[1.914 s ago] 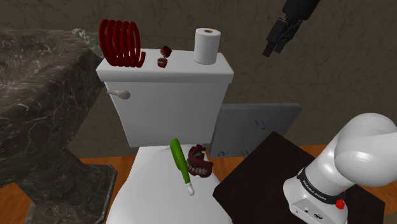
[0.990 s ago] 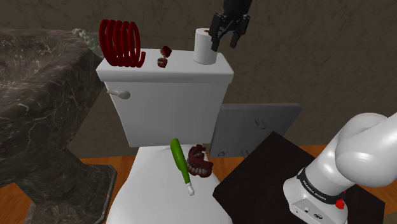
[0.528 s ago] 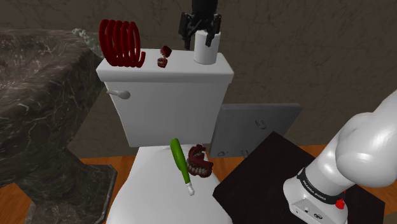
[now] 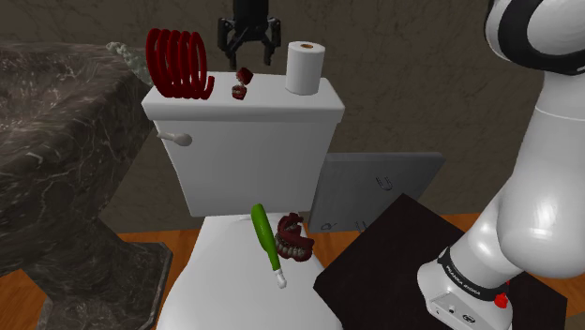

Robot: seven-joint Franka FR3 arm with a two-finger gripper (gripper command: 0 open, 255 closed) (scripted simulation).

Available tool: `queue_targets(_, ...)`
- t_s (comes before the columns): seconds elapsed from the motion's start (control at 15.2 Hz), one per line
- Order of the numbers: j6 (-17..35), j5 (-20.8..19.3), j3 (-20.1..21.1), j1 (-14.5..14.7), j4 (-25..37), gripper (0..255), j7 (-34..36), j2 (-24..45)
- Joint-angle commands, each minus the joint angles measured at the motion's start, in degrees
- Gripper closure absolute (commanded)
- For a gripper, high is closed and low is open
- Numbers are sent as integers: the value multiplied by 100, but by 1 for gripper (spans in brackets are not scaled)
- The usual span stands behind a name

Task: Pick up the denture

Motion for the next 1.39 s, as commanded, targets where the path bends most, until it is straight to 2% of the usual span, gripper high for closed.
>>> queue_targets(0.0, -247, -111, -8, 109, 703, 0, 106, 501)
queue_targets(0.46, 443, -73, -16, 43, -174, 0, 118, 312)
queue_targets(0.59, 443, -72, -16, 43, -175, 0, 118, 311)
queue_targets(0.66, 445, -72, -15, 44, -184, 255, 121, 304)
queue_targets(1.32, 357, -75, -15, 50, -73, 255, 116, 327)
